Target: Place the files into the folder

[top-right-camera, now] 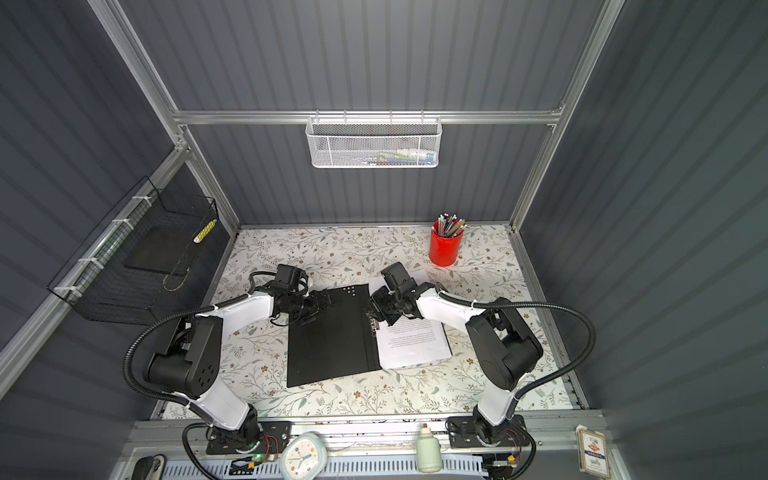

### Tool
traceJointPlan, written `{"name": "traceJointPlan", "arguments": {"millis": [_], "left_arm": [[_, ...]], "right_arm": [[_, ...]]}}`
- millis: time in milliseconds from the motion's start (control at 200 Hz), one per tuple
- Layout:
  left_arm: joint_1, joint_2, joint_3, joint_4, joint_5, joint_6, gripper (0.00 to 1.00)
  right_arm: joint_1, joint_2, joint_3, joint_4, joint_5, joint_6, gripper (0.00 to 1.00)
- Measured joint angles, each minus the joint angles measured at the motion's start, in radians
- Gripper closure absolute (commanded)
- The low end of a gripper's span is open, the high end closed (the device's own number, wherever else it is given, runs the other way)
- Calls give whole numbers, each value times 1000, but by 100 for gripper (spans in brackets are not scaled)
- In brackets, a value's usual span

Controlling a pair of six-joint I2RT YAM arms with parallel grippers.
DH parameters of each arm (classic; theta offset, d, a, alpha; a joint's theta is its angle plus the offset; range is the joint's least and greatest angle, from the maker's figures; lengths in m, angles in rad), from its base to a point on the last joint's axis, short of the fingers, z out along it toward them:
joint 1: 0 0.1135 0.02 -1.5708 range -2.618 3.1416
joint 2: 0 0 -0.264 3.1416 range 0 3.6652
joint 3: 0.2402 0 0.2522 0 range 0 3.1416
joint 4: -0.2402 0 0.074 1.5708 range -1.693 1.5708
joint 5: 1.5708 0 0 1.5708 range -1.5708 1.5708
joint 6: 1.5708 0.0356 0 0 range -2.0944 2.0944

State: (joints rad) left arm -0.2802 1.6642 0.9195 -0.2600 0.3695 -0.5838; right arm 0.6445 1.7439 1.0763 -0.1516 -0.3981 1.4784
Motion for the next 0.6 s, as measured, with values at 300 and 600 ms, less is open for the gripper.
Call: {"name": "traceJointPlan", "arguments": {"millis": [300,600], "left_arm": [[0,0,0,0,0,0,0],[0,0,0,0,0,0,0]], "right_arm": [[5,2,0,-6,-18,6,84],[5,8,-3,-2,-23,7,90]]}}
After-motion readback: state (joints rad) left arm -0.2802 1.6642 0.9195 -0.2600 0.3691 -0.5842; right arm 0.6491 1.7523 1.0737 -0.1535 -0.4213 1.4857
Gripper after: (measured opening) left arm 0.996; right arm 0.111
